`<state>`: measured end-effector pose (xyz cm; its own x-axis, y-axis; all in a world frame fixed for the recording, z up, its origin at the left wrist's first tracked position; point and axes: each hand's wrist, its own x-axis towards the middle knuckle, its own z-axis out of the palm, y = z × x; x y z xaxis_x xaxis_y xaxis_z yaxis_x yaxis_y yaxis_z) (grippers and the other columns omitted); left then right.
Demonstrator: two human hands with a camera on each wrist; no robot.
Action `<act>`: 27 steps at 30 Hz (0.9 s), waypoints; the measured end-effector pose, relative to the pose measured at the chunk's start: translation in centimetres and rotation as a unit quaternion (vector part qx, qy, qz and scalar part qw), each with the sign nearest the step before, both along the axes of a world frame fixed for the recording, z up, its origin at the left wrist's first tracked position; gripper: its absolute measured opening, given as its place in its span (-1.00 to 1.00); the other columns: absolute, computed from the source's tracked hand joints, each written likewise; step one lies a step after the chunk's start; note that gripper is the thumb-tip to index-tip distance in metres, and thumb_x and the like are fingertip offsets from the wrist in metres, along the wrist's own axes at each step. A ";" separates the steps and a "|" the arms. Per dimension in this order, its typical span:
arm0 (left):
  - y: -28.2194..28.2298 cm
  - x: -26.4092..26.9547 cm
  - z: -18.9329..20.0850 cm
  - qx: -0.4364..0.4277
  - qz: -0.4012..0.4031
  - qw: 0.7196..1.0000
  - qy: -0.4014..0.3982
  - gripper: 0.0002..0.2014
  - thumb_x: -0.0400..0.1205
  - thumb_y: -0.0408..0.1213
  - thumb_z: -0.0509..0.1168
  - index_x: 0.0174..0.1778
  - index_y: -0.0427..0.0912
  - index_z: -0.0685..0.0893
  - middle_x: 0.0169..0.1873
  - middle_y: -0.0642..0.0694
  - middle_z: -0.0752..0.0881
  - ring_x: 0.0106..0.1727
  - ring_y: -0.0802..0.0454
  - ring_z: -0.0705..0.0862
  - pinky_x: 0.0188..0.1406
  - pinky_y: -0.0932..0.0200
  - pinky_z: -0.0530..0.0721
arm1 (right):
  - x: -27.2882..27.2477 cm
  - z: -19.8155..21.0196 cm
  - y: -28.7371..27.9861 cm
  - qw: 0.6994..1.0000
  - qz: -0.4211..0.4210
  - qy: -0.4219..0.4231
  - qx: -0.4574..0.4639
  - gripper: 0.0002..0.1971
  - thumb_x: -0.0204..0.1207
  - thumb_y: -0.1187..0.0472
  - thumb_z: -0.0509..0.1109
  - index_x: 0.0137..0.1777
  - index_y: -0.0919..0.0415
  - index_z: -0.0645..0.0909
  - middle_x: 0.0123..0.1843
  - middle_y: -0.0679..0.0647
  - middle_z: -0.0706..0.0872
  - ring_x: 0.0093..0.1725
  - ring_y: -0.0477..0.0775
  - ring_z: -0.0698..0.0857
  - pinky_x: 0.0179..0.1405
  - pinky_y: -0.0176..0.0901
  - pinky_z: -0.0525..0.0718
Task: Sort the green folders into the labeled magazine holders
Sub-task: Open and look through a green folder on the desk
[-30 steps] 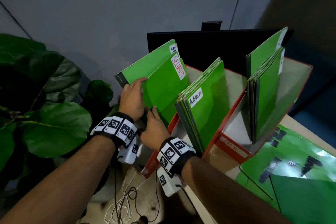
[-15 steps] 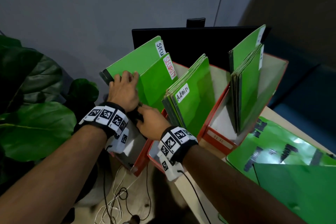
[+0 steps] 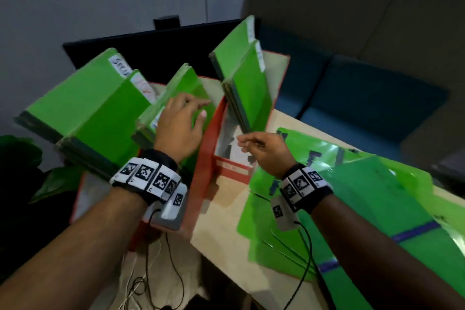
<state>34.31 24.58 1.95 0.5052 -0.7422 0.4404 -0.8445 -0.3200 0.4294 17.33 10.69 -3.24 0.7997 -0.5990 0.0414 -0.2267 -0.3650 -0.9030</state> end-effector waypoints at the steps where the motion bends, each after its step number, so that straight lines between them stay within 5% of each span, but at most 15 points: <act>1: -1.2 -1.5 -0.7 0.010 -0.030 0.999 0.005 -0.72 0.69 -0.23 0.25 0.31 -0.06 0.67 0.05 -0.11 0.56 0.14 -0.10 0.47 0.14 0.07 0.40 | -1.9 -0.5 -1.3 0.999 -0.025 0.020 -0.034 -0.78 0.55 0.43 0.32 0.08 0.24 0.76 -0.03 0.16 0.83 -0.09 -0.08 0.78 0.02 -0.19 0.74; 5: -5.8 -7.3 -3.6 0.045 -0.155 0.986 0.031 -0.74 0.68 -0.25 0.26 0.27 -0.04 0.69 0.05 -0.04 0.56 0.12 -0.05 0.47 0.14 -0.03 0.50 | -9.0 -1.5 -4.8 0.988 -0.128 0.041 -0.082 -0.82 0.51 0.41 0.42 0.01 0.23 0.80 -0.06 0.10 0.84 -0.21 -0.40 0.71 -0.02 -0.50 0.65; 8: -9.0 -11.7 -5.6 0.073 -0.216 0.972 0.058 -0.74 0.66 -0.28 0.29 0.25 -0.02 0.70 0.08 -0.02 0.58 0.18 -0.02 0.47 0.21 0.03 0.47 | -13.6 -1.0 -5.9 0.977 -0.178 0.078 -0.084 -0.83 0.55 0.35 0.41 0.07 0.21 0.78 -0.01 0.08 0.83 -0.10 -0.18 0.76 -0.09 -0.67 0.52; 12: -12.2 -17.2 -8.6 0.135 -0.280 0.948 0.067 -0.73 0.64 -0.30 0.33 0.25 -0.03 0.70 0.11 -0.05 0.60 0.22 -0.05 0.50 0.27 -0.05 0.49 | -19.9 -2.7 -6.7 0.956 -0.199 0.200 -0.083 -0.74 0.57 0.30 0.33 0.19 0.18 0.74 0.15 0.08 0.79 0.14 0.03 0.74 0.15 -0.34 0.54; 15: -12.9 -21.3 -11.1 0.202 -0.338 0.915 0.088 -0.72 0.63 -0.32 0.33 0.26 -0.05 0.69 0.15 -0.03 0.62 0.24 -0.03 0.55 0.33 0.01 0.50 | -24.8 -5.5 -6.7 0.905 -0.249 0.343 -0.031 -0.64 0.53 0.24 0.27 0.30 0.05 0.68 0.31 0.10 0.71 0.28 0.15 0.67 0.33 -0.07 0.58; 20: -12.3 -27.1 -14.6 0.275 -0.421 0.851 0.155 -0.71 0.64 -0.35 0.33 0.27 -0.05 0.69 0.18 0.04 0.65 0.17 0.12 0.63 0.35 0.15 0.53 | -30.7 -10.2 -4.3 0.830 -0.257 0.495 0.027 -0.67 0.56 0.18 0.31 0.32 0.17 0.59 0.30 0.22 0.67 0.24 0.22 0.68 0.22 0.01 0.66; 24: -11.3 -29.6 -17.5 0.348 -0.437 0.819 0.130 -0.58 0.57 -0.37 0.39 0.35 0.00 0.64 0.29 0.07 0.60 0.33 0.10 0.57 0.44 0.21 0.44 | -32.4 -13.1 -3.0 0.852 -0.251 0.459 0.022 -0.73 0.58 0.15 0.29 0.22 0.24 0.57 0.30 0.25 0.60 0.21 0.25 0.67 0.22 0.00 0.64; 27: -10.4 -30.3 -19.3 0.395 -0.436 0.801 0.114 -0.43 0.44 -0.35 0.51 0.40 -0.05 0.61 0.38 0.00 0.54 0.38 0.01 0.54 0.48 0.19 0.41 | -33.0 -14.7 -2.3 0.875 -0.206 0.436 0.029 -0.44 0.54 0.06 0.36 0.52 0.17 0.37 0.64 0.29 0.14 0.58 0.29 0.33 0.54 0.01 0.36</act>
